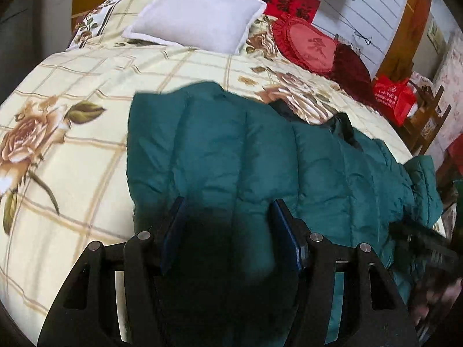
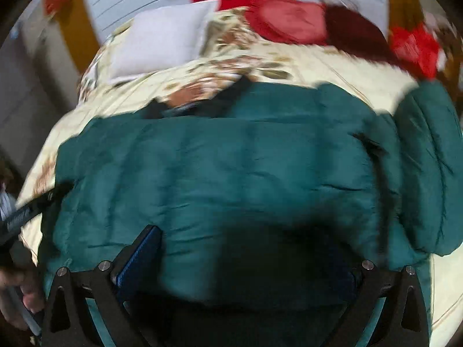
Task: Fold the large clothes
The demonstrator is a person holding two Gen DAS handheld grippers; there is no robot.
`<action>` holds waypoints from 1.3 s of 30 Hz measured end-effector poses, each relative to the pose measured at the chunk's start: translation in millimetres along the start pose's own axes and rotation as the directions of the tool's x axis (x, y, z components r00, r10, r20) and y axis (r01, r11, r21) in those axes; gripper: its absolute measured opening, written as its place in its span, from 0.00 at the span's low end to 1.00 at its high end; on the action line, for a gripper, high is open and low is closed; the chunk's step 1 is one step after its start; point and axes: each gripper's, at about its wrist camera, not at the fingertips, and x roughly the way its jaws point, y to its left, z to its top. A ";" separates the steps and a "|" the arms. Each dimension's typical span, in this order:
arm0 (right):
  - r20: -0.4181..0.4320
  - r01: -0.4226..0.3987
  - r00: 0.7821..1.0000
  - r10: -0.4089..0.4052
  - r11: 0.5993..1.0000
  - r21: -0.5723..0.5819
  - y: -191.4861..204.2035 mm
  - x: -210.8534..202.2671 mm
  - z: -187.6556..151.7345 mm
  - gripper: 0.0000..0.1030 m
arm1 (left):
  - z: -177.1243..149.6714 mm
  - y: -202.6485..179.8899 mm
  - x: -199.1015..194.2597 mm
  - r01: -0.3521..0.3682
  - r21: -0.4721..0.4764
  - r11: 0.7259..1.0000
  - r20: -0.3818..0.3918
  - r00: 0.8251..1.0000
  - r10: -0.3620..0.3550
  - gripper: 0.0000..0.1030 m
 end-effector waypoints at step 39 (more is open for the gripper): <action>0.237 0.115 0.964 -0.118 0.993 0.027 -54.9 -93.8 18.8 0.99 | -66.2 -20.4 -86.3 -0.060 0.072 0.996 0.121 0.991 0.050 0.63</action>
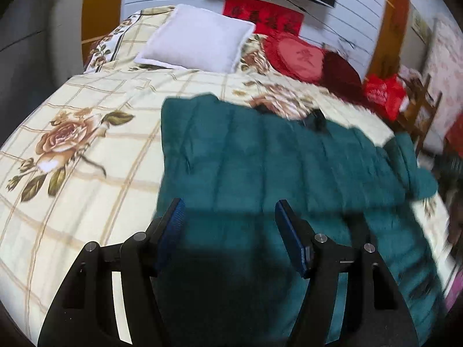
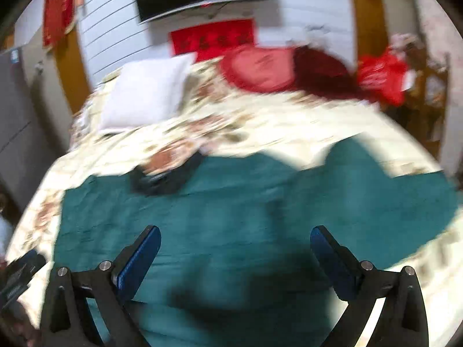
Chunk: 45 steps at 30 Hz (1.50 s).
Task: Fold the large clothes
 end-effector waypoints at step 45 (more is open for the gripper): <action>0.118 0.340 0.915 -0.387 0.893 0.294 -277.5 -174.4 33.6 0.17 | -28.1 -2.6 34.7 -0.209 0.004 0.978 -0.125 0.970 0.208 0.76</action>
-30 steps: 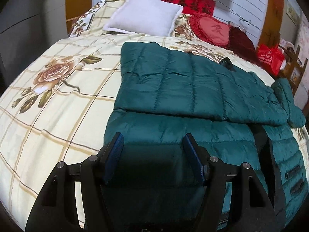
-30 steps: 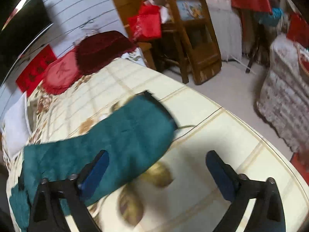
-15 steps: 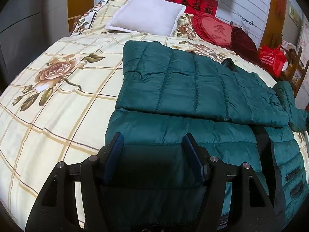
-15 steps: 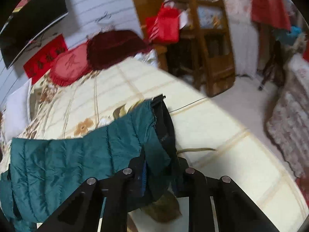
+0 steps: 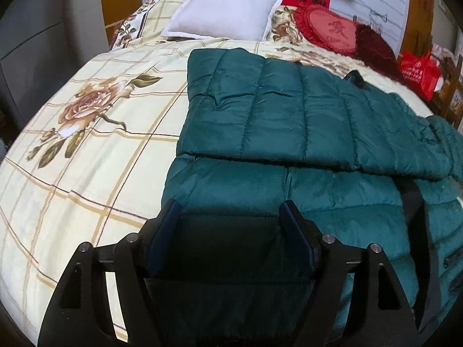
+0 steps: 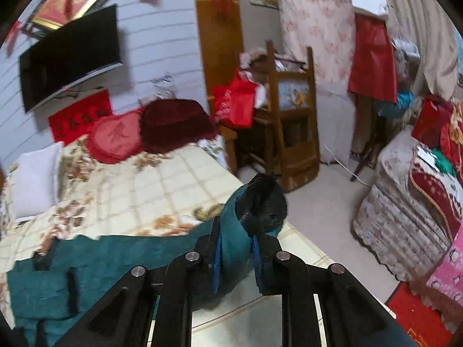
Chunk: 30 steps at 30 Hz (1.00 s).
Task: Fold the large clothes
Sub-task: 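Grasp the other sleeve cuff with the right tool, then lift the sleeve with the right tool and fold it toward the jacket body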
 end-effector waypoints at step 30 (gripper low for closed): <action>-0.070 -0.239 0.971 0.228 0.924 -0.300 252.7 14.6 -155.1 0.89 | -12.9 36.1 -10.0 -0.128 -0.008 0.992 0.015 0.992 0.128 0.79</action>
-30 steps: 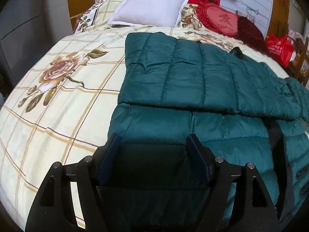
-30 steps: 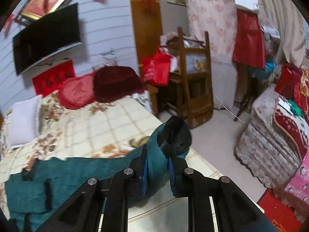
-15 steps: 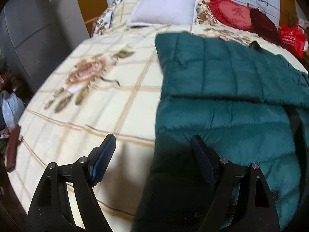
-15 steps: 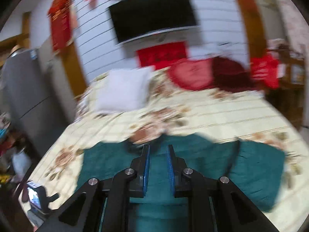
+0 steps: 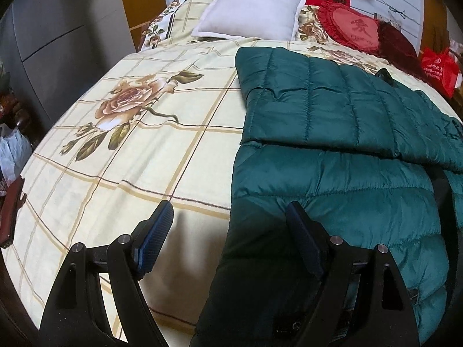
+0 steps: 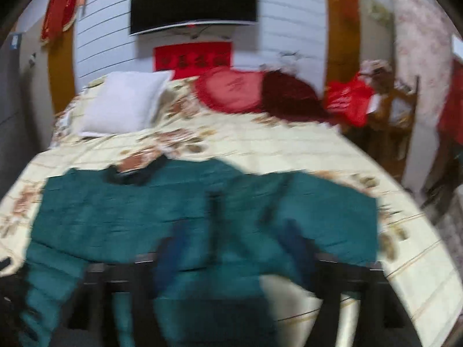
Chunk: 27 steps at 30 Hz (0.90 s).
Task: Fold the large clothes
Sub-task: 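Lift the sleeve with the right tool and fold it toward the jacket body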
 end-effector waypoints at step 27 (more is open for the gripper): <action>-0.040 -0.173 0.984 0.171 0.984 -0.047 2.4 2.1 25.6 0.15 | 0.5 0.0 1.4 -0.014 -0.012 1.000 -0.002 1.000 0.014 0.81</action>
